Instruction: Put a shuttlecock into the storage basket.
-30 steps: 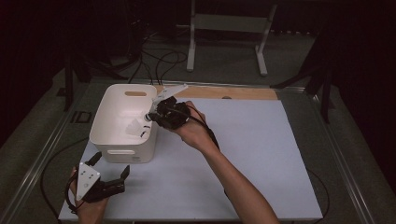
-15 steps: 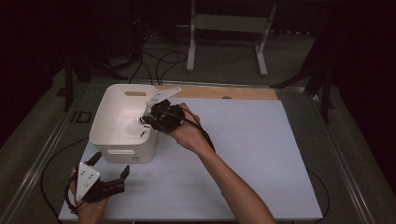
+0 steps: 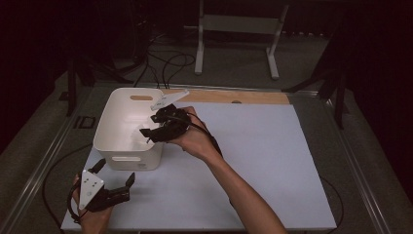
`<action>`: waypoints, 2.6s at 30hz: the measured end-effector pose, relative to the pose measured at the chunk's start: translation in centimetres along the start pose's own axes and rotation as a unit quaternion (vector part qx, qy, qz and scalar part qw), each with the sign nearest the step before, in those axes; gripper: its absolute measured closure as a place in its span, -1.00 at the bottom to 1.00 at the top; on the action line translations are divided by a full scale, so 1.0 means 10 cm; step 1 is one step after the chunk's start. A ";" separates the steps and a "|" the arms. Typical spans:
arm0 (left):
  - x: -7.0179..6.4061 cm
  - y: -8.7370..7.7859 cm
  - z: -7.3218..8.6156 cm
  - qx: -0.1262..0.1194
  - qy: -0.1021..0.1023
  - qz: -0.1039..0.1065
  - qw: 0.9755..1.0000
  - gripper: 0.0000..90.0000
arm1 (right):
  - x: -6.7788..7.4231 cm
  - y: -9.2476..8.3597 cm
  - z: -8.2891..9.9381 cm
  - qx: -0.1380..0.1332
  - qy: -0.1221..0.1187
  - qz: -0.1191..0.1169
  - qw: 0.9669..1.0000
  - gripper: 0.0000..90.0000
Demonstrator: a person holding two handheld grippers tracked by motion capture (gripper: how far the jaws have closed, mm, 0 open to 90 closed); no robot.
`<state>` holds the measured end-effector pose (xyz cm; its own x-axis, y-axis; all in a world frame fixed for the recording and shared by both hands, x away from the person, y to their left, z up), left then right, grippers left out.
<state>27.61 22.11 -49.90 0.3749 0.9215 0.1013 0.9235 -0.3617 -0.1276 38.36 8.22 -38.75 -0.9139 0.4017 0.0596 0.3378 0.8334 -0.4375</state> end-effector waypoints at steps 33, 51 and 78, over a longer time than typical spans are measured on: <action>-0.02 0.01 0.01 0.002 0.000 0.002 1.000 -0.99 | -0.34 -0.37 0.22 -0.020 0.026 0.083 0.996 -0.80; -0.05 0.02 0.01 0.005 0.001 0.006 1.000 -0.99 | -0.53 -0.70 0.54 -0.025 0.048 0.126 0.991 -0.81; -0.07 0.04 0.02 0.012 -0.003 0.010 1.000 -0.99 | -0.69 -1.21 1.04 -0.042 0.065 0.190 0.979 -0.80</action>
<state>27.72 21.37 -50.22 0.3927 0.9151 0.0919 0.9136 -0.3767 -0.1530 38.25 -8.55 -43.22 -0.6837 0.7295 0.0227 0.6703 0.6399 -0.3757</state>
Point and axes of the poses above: each handheld gripper's, and its own axes: y roughly forward along the jaws, z roughly out of its underside, x roughly to its left, the point moved 8 cm from there along y, roughly forward along the jaws, and after that the axes turned 7 degrees about -x, right-handed, at the moved point
